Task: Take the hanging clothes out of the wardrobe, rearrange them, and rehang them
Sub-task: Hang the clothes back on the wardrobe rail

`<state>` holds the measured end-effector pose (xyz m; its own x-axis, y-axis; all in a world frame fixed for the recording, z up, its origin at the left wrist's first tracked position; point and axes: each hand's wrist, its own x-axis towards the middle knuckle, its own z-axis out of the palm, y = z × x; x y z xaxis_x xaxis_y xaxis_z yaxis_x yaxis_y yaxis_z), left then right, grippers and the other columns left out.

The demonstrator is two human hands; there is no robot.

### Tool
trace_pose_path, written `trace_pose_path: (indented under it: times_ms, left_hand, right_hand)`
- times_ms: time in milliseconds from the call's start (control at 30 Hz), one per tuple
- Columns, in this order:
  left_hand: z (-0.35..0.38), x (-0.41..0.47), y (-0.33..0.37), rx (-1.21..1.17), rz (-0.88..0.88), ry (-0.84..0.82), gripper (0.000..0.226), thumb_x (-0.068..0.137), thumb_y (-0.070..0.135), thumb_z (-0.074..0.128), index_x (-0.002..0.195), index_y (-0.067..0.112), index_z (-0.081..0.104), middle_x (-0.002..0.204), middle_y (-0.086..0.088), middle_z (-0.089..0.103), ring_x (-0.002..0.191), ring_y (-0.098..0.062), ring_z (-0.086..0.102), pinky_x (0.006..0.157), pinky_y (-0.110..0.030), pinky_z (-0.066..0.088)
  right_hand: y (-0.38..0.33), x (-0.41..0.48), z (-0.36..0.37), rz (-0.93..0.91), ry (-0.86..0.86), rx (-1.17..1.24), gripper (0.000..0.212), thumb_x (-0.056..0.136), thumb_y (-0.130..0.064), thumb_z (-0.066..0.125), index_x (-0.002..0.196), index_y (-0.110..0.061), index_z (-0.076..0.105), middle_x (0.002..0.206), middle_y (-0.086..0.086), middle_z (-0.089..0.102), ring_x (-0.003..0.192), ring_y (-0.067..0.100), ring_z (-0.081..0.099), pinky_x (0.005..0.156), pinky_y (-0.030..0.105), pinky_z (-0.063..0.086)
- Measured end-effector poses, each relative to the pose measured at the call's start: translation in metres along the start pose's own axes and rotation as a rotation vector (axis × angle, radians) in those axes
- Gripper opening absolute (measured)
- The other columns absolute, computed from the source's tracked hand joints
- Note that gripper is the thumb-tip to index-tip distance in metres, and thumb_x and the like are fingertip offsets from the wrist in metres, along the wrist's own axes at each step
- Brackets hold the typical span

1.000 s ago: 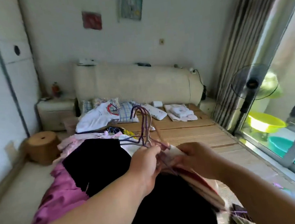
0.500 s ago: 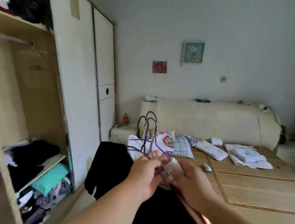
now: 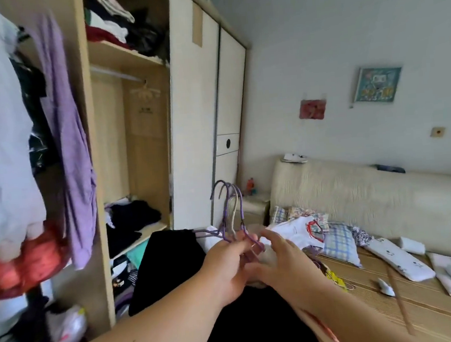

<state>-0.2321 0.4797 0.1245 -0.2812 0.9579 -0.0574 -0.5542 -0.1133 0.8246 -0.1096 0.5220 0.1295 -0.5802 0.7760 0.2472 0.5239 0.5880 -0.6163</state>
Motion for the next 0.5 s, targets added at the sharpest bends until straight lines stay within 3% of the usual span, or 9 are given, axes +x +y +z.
trace_pose_path:
  times_ms: [67, 133, 200, 267, 333, 367, 433, 500]
  left_hand:
    - [-0.008, -0.006, 0.004, 0.043, 0.021, 0.027, 0.019, 0.091, 0.002, 0.051, 0.088, 0.008, 0.068, 0.072, -0.008, 0.066, 0.055, -0.016, 0.061, 0.043, -0.019, 0.042]
    - [-0.017, -0.011, 0.008, 0.11, 0.022, 0.047, 0.017, 0.092, 0.006, 0.052, 0.098, 0.007, 0.068, 0.076, -0.007, 0.067, 0.059, -0.015, 0.063, 0.047, -0.02, 0.044]
    - [-0.034, -0.014, 0.018, 0.245, 0.044, 0.123, 0.013, 0.093, 0.014, 0.056, 0.098, 0.011, 0.068, 0.082, -0.004, 0.07, 0.071, -0.014, 0.065, 0.059, -0.025, 0.05]
    - [-0.057, -0.016, 0.036, 0.808, 0.136, 0.198, 0.017, 0.09, 0.032, 0.06, 0.095, 0.02, 0.071, 0.083, 0.003, 0.069, 0.073, -0.009, 0.063, 0.06, -0.021, 0.048]
    - [-0.079, -0.022, 0.059, 1.463, 0.224, 0.248, 0.027, 0.082, 0.052, 0.059, 0.078, 0.027, 0.069, 0.072, 0.009, 0.063, 0.068, -0.008, 0.058, 0.055, -0.022, 0.04]
    - [-0.089, -0.026, 0.072, 1.633, 0.265, 0.312, 0.037, 0.077, 0.06, 0.058, 0.07, 0.025, 0.063, 0.066, 0.008, 0.059, 0.066, -0.01, 0.057, 0.052, -0.024, 0.036]
    - [-0.112, -0.026, 0.095, 1.696, 0.416, 0.483, 0.049, 0.07, 0.069, 0.055, 0.062, 0.02, 0.049, 0.06, 0.006, 0.052, 0.06, -0.013, 0.053, 0.047, -0.027, 0.029]
    - [-0.132, -0.019, 0.117, 1.601, 0.532, 0.55, 0.045, 0.07, 0.07, 0.055, 0.07, 0.025, 0.046, 0.073, 0.009, 0.053, 0.066, -0.011, 0.052, 0.051, -0.029, 0.033]
  right_hand:
    - [-0.012, 0.011, 0.012, -0.045, -0.058, -0.181, 0.062, 0.072, -0.044, 0.066, 0.127, -0.044, 0.036, 0.108, -0.002, 0.062, 0.101, 0.021, 0.06, 0.083, 0.033, 0.049]
    - [-0.02, 0.019, 0.022, -0.055, -0.054, -0.299, 0.05, 0.078, -0.038, 0.062, 0.123, -0.036, 0.039, 0.103, 0.001, 0.066, 0.096, 0.025, 0.063, 0.075, 0.032, 0.05]
    - [-0.025, 0.027, 0.032, -0.079, 0.006, -0.306, 0.031, 0.079, -0.034, 0.06, 0.107, -0.03, 0.049, 0.091, -0.002, 0.067, 0.087, 0.024, 0.062, 0.065, 0.029, 0.047]
    - [-0.029, 0.034, 0.04, -0.114, 0.063, -0.289, 0.015, 0.076, -0.03, 0.059, 0.088, -0.03, 0.05, 0.073, -0.007, 0.058, 0.074, 0.02, 0.056, 0.051, 0.024, 0.038]
    - [-0.036, 0.041, 0.048, -0.135, 0.081, -0.309, 0.015, 0.073, -0.028, 0.059, 0.084, -0.031, 0.049, 0.068, -0.008, 0.052, 0.068, 0.017, 0.049, 0.047, 0.02, 0.03]
    - [-0.04, 0.046, 0.053, -0.15, 0.086, -0.325, 0.016, 0.072, -0.029, 0.06, 0.085, -0.031, 0.05, 0.068, -0.008, 0.05, 0.067, 0.016, 0.048, 0.047, 0.022, 0.03]
    - [-0.051, 0.057, 0.068, -0.18, 0.097, -0.344, 0.018, 0.071, -0.028, 0.06, 0.087, -0.032, 0.052, 0.066, -0.009, 0.046, 0.07, 0.017, 0.05, 0.052, 0.027, 0.033]
    - [-0.064, 0.07, 0.084, -0.207, 0.108, -0.353, 0.02, 0.071, -0.027, 0.06, 0.089, -0.033, 0.054, 0.065, -0.012, 0.04, 0.076, 0.018, 0.053, 0.057, 0.029, 0.037]
